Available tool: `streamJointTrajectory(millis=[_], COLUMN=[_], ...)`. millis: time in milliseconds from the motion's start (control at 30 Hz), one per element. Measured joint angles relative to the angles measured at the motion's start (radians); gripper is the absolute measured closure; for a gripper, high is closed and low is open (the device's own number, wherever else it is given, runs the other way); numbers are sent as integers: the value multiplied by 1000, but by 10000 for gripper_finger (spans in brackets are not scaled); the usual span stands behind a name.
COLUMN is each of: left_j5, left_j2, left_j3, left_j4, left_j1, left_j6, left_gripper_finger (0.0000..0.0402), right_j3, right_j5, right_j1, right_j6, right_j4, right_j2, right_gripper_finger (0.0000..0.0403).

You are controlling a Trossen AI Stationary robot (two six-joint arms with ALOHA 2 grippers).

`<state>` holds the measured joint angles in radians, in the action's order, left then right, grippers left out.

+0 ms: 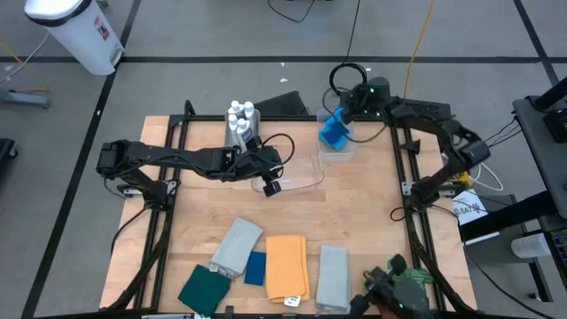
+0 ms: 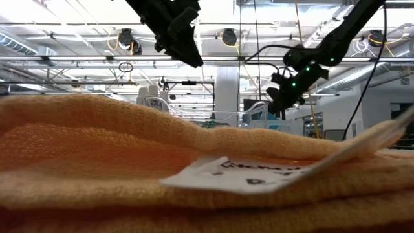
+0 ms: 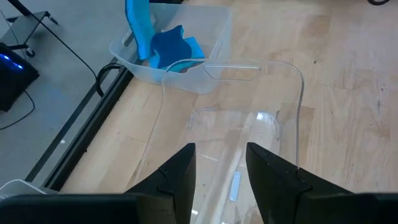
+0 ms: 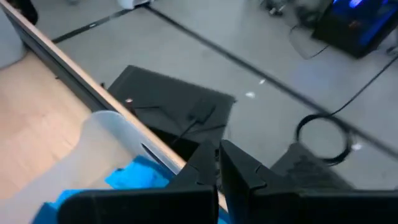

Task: Pick & Place Kitchen Items
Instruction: Put the blue sponge into the white bin

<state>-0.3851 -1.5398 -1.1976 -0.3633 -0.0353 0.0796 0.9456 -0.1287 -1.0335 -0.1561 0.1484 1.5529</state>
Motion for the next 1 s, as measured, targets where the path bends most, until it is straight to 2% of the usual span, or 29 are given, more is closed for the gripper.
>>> streamJointTrajectory(millis=[167, 267, 533, 700, 767, 900, 1000], left_j5=[0, 0, 1, 8, 18, 21, 21], left_j2=[0, 0, 0, 0, 0, 0, 0], left_j3=[0, 0, 0, 0, 0, 0, 0], left_j4=[0, -1, 0, 0, 0, 0, 0], left_j1=[0, 0, 0, 0, 0, 0, 0], left_j6=[-12, -15, 6, 8, 8, 11, 12], left_gripper_finger=[256, 256, 256, 256, 256, 256, 256], right_j3=[73, 82, 82, 82, 82, 82, 82], right_j5=[-23, -60, -60, -52, 17, 250, 281], right_j1=[14, 38, 124, 188, 210, 205, 158], right_j6=[18, 27, 48, 26, -12, -43, -47], right_j4=[-174, -257, -520, -582, -547, -399, -329], right_j2=[27, -11, -133, -176, -187, -183, -151], right_gripper_finger=[403, 403, 403, 403, 403, 403, 403])
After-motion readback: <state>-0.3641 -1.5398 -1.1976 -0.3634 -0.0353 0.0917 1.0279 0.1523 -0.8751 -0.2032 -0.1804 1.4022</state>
